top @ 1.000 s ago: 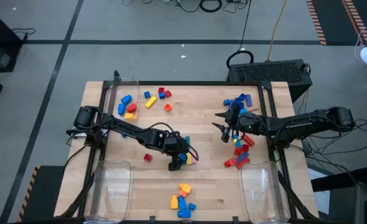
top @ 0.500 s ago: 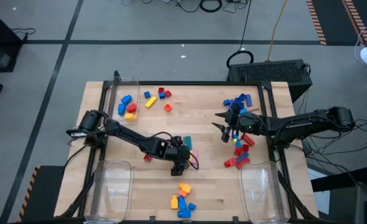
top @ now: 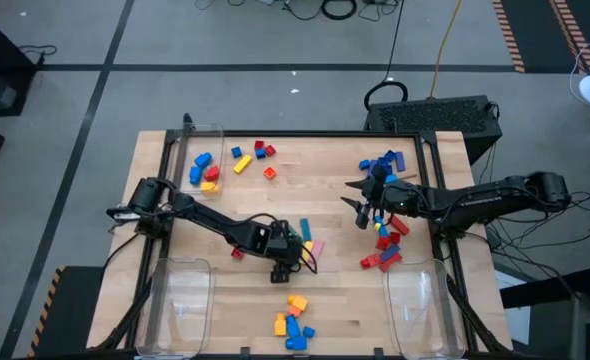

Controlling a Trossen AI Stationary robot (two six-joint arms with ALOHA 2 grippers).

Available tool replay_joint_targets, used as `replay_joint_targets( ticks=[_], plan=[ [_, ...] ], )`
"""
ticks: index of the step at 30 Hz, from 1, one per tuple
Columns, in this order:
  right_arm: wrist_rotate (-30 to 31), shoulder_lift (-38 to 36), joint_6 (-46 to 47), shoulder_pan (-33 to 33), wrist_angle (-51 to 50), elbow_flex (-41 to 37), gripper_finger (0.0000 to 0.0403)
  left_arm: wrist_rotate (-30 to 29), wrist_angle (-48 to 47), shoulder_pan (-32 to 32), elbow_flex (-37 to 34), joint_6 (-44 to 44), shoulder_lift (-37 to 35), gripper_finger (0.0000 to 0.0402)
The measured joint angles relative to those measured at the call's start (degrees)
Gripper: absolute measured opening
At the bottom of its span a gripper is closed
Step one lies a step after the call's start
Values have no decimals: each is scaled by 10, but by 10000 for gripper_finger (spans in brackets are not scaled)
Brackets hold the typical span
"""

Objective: Sort blocks by size
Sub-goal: Put the blue one stud game piece into the top left transparent bin

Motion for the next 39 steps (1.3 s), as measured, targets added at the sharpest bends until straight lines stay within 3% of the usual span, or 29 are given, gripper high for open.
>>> replay_joint_targets(
  ticks=[11, 17, 30, 39],
  plan=[
    [0, 0, 0, 0, 0, 0, 201, -7, 14, 1, 0, 13, 1, 301],
    [0, 0, 0, 0, 0, 0, 201, -9, 14, 16, 0, 16, -4, 275],
    [0, 0, 0, 0, -10, 0, 201, -18, -25, 74, 1, 17, -94, 266],
    [0, 0, -2, 0, -11, 0, 201, 56, 33, 49, 0, 198, -68, 267]
  ],
)
